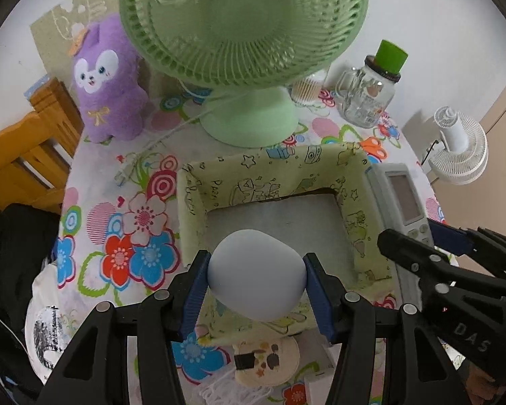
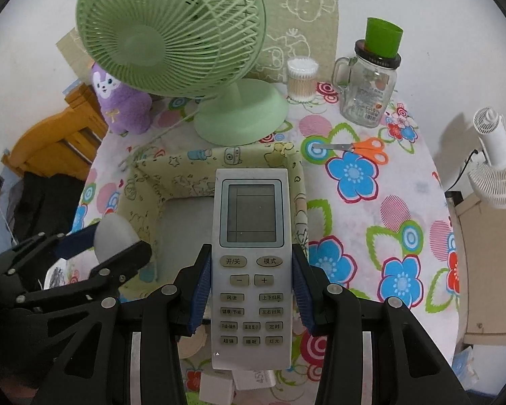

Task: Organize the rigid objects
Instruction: 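Carry the white ball and white remote over the patterned cardboard box with both tools, then open the left tool to drop the ball while the right tool releases the remote into the box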

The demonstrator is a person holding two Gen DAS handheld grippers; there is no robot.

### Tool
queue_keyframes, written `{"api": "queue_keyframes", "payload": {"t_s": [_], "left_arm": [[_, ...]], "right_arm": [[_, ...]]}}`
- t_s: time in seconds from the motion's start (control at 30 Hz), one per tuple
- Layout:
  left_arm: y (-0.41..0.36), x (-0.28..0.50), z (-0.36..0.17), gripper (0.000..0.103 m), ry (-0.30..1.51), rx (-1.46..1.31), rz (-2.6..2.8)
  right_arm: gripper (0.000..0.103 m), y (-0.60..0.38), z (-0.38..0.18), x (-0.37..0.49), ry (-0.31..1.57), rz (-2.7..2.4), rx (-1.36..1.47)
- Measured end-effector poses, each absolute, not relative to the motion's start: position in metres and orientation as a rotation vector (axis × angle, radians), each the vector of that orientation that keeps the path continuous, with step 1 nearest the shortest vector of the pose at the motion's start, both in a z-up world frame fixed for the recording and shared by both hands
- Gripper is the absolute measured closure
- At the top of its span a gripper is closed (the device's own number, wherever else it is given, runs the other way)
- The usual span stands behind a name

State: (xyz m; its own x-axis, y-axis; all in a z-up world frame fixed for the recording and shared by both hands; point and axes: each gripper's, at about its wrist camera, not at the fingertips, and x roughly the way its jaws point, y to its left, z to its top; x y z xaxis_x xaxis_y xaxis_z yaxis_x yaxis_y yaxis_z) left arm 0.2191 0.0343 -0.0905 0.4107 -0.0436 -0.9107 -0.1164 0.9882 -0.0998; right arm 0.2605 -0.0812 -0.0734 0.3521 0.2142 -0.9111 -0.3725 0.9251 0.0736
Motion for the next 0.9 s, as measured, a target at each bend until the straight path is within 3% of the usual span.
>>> {"api": "queue_keyframes", "payload": {"t_s": [0.8, 0.9], "left_arm": [[0.022, 0.251, -0.146, 0.045, 1.250, -0.079, -0.021], [0.020, 0.252, -0.147, 0.033, 1.253, -0.092, -0.052]], "right_arm": [[0.056, -0.056, -0.135, 0.299, 1.259, 0.354, -0.201], [0.056, -0.053, -0.137, 0.298, 1.247, 0.347, -0.224]]}}
